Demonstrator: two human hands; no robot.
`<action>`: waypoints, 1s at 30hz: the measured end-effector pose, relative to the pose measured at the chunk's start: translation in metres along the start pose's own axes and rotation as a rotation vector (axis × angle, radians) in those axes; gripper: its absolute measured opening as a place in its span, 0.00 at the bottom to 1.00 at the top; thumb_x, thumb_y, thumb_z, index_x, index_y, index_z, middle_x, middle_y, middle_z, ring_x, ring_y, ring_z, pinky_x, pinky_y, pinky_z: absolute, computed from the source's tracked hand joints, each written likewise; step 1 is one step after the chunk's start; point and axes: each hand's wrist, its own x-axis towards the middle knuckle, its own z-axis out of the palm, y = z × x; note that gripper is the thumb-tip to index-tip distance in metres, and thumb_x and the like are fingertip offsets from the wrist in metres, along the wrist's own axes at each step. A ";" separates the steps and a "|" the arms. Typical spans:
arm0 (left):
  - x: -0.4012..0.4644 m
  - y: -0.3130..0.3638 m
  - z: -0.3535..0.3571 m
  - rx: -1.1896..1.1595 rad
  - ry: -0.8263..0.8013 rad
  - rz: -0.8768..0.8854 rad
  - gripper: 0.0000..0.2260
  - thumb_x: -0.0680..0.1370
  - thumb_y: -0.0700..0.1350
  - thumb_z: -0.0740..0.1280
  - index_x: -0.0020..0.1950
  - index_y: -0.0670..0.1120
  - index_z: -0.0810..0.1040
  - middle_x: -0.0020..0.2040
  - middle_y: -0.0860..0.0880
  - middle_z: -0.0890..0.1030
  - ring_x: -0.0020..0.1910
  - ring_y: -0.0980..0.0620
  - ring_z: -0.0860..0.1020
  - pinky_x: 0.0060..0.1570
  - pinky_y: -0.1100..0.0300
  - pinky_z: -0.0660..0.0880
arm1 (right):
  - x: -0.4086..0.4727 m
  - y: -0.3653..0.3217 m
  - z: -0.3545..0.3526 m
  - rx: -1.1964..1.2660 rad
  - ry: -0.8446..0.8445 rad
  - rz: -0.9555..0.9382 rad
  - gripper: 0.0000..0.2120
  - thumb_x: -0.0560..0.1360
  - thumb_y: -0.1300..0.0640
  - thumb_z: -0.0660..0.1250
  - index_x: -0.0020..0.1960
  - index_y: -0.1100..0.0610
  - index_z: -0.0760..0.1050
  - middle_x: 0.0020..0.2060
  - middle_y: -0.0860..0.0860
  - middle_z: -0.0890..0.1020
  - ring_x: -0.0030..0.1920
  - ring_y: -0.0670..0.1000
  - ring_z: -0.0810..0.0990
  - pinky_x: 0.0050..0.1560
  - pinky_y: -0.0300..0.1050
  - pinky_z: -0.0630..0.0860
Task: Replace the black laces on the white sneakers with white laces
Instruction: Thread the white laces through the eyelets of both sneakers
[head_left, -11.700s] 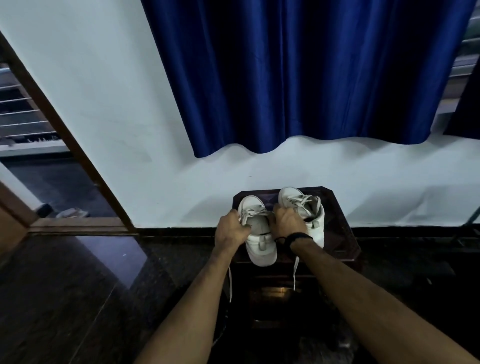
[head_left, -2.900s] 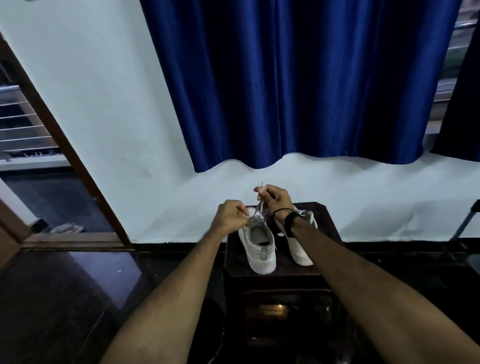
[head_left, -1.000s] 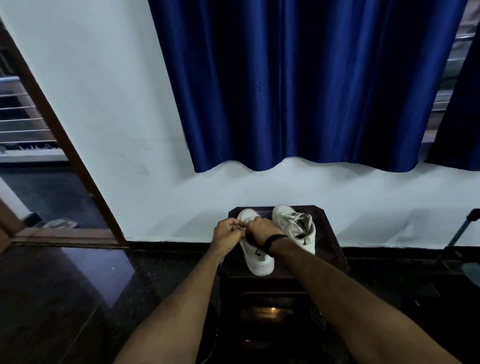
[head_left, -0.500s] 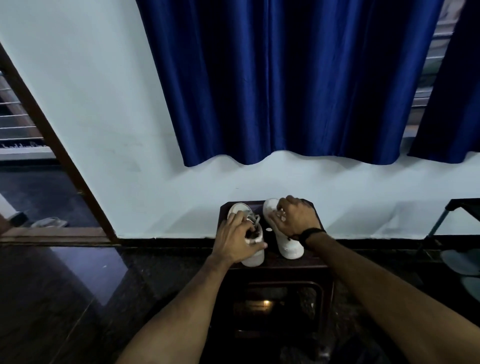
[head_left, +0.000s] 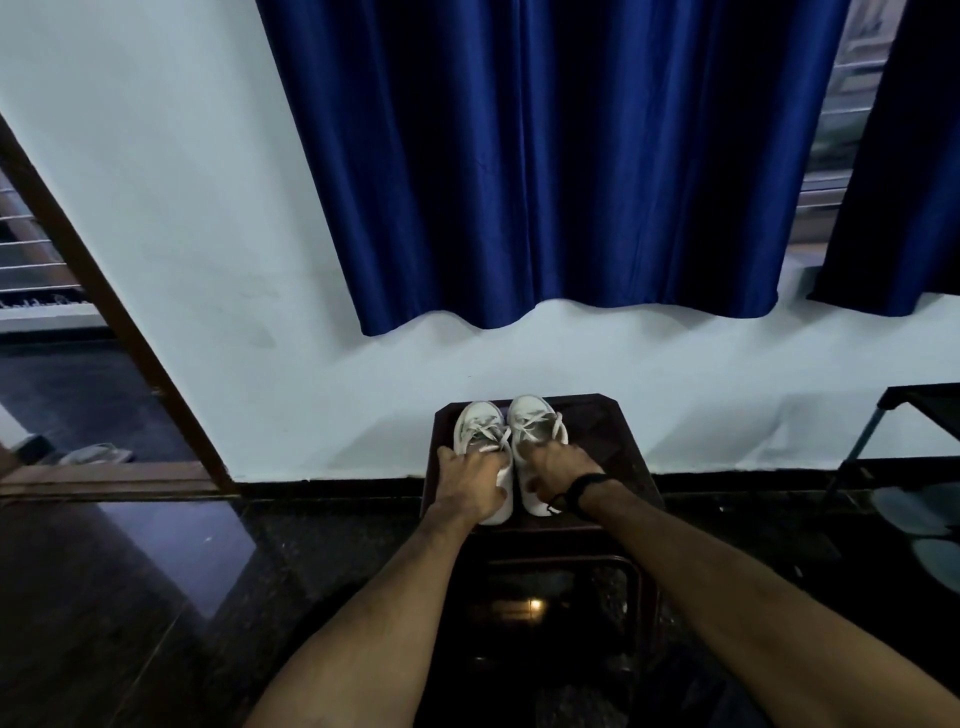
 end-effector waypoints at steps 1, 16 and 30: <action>-0.001 -0.005 0.002 -0.019 0.009 -0.007 0.16 0.74 0.50 0.68 0.61 0.54 0.76 0.59 0.52 0.80 0.61 0.49 0.76 0.56 0.51 0.64 | 0.001 -0.006 0.002 0.005 0.014 0.008 0.19 0.76 0.54 0.65 0.65 0.57 0.68 0.59 0.59 0.78 0.59 0.60 0.78 0.54 0.52 0.75; 0.056 0.092 -0.036 -0.456 0.194 0.282 0.10 0.69 0.41 0.69 0.50 0.49 0.81 0.49 0.45 0.84 0.51 0.40 0.80 0.48 0.50 0.78 | -0.075 0.072 -0.061 0.009 0.237 0.428 0.24 0.76 0.53 0.64 0.69 0.55 0.63 0.59 0.58 0.76 0.57 0.61 0.77 0.53 0.53 0.73; 0.087 0.458 -0.069 -0.746 0.075 0.771 0.17 0.63 0.33 0.64 0.47 0.47 0.84 0.48 0.43 0.82 0.50 0.43 0.79 0.47 0.52 0.77 | -0.321 0.313 -0.095 -0.112 0.359 1.022 0.20 0.75 0.54 0.62 0.65 0.58 0.66 0.55 0.56 0.79 0.55 0.59 0.78 0.47 0.50 0.72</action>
